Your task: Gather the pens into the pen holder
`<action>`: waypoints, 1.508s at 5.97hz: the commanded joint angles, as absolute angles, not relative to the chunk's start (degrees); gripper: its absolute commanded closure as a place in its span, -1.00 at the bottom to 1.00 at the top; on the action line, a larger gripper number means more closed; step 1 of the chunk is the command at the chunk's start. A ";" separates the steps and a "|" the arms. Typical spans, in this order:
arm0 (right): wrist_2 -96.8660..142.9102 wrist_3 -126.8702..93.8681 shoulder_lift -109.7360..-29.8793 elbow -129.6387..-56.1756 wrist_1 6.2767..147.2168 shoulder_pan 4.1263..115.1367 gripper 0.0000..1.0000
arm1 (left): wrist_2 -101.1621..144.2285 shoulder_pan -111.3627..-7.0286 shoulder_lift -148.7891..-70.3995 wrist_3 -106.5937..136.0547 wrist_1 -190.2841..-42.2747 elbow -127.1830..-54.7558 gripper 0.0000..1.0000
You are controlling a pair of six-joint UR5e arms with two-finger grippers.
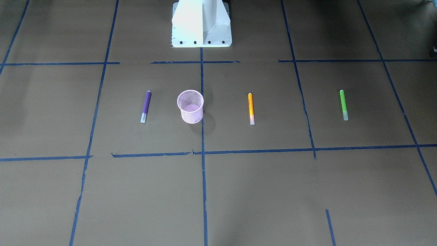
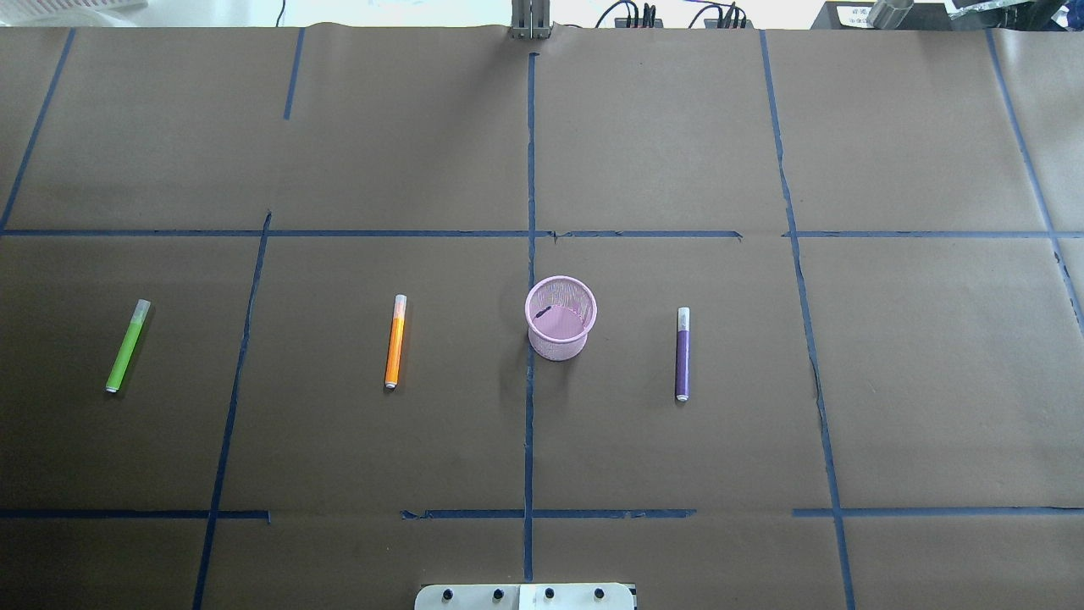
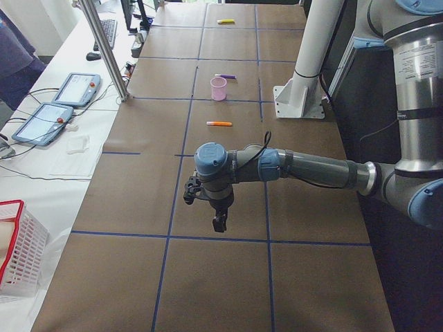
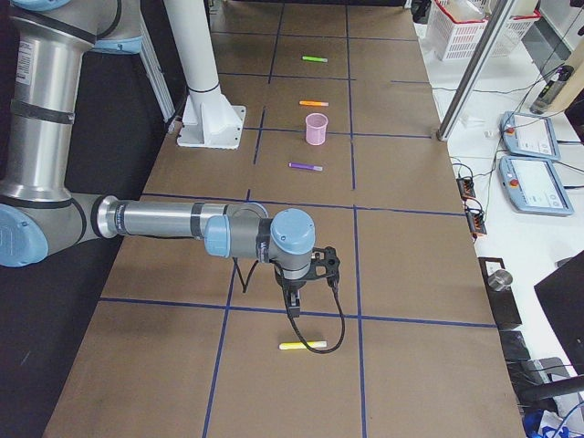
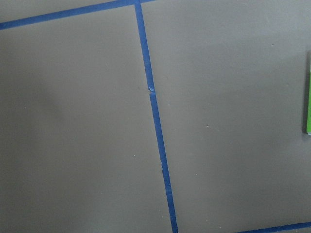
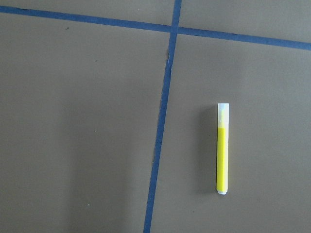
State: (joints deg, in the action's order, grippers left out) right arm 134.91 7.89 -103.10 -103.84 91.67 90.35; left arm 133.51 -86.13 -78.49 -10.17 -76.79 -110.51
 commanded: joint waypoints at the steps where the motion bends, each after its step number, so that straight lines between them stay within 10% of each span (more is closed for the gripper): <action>1: 135.00 7.65 -102.92 -104.15 91.67 90.35 -1.00 | 133.51 -86.13 -78.49 -10.20 -77.60 -111.26 -1.00; 4: 134.91 5.20 -101.08 -104.24 91.58 87.81 -1.00 | 133.59 -83.69 -91.69 -9.58 -81.98 -106.30 -1.00; 9: 135.00 4.75 -101.07 -104.59 91.58 87.63 -1.00 | 126.57 -62.45 -88.59 34.62 -116.69 -97.44 -1.00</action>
